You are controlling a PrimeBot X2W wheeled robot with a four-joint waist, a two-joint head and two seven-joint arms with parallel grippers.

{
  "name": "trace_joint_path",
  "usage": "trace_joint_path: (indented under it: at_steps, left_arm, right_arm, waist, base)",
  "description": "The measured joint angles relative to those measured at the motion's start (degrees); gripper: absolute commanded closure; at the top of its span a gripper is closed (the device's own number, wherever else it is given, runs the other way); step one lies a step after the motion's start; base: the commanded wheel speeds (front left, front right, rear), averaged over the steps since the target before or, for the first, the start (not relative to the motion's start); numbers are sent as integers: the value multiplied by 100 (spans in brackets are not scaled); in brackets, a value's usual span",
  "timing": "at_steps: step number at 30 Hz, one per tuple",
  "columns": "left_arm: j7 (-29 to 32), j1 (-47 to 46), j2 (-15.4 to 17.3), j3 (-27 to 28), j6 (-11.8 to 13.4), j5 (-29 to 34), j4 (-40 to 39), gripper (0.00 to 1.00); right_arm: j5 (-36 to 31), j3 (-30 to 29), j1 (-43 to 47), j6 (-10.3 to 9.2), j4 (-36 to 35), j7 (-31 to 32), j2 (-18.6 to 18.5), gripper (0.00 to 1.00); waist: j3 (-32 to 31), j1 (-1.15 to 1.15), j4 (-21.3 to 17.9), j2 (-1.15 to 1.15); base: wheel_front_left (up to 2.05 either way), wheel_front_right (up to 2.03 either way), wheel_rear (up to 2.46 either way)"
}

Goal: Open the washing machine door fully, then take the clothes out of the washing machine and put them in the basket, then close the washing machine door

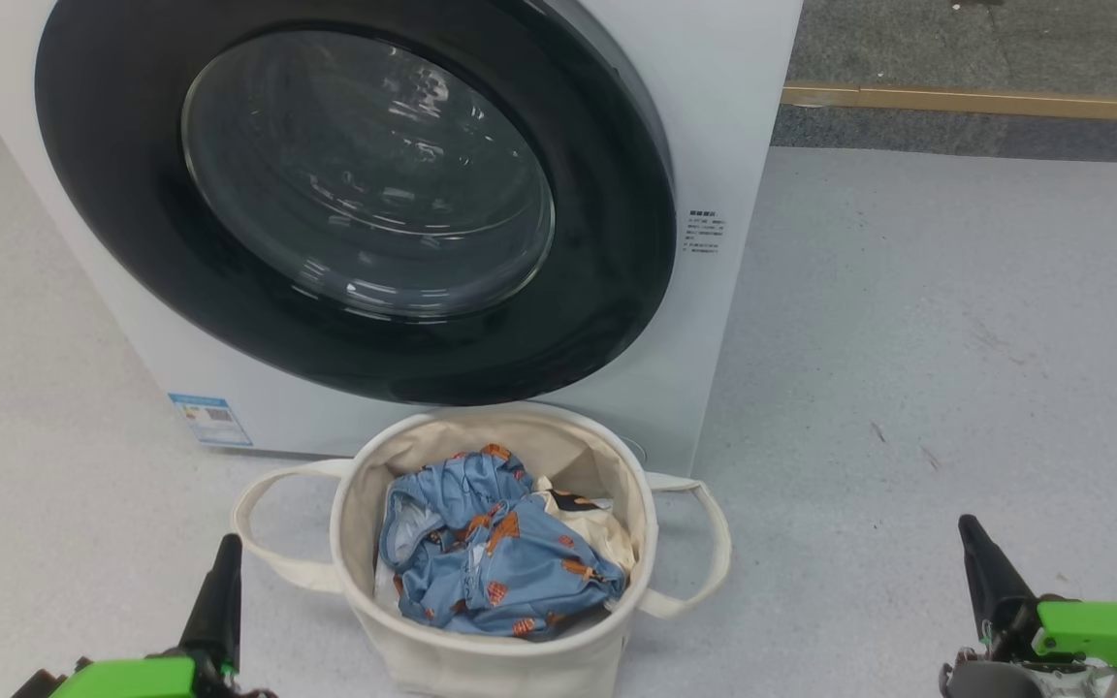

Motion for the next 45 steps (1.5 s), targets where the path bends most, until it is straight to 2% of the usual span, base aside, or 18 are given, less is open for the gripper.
trace_joint_path:
  at_steps: [45]
  left_arm:
    - [2, 0, -9, 24, 0, 0, 0, 100]
  right_arm:
    - [-19, -56, -1, 0, 0, 25, 37, 100]
  waist:
    - [0, 0, 0, 0]
  base:
    - [0, 0, 0]
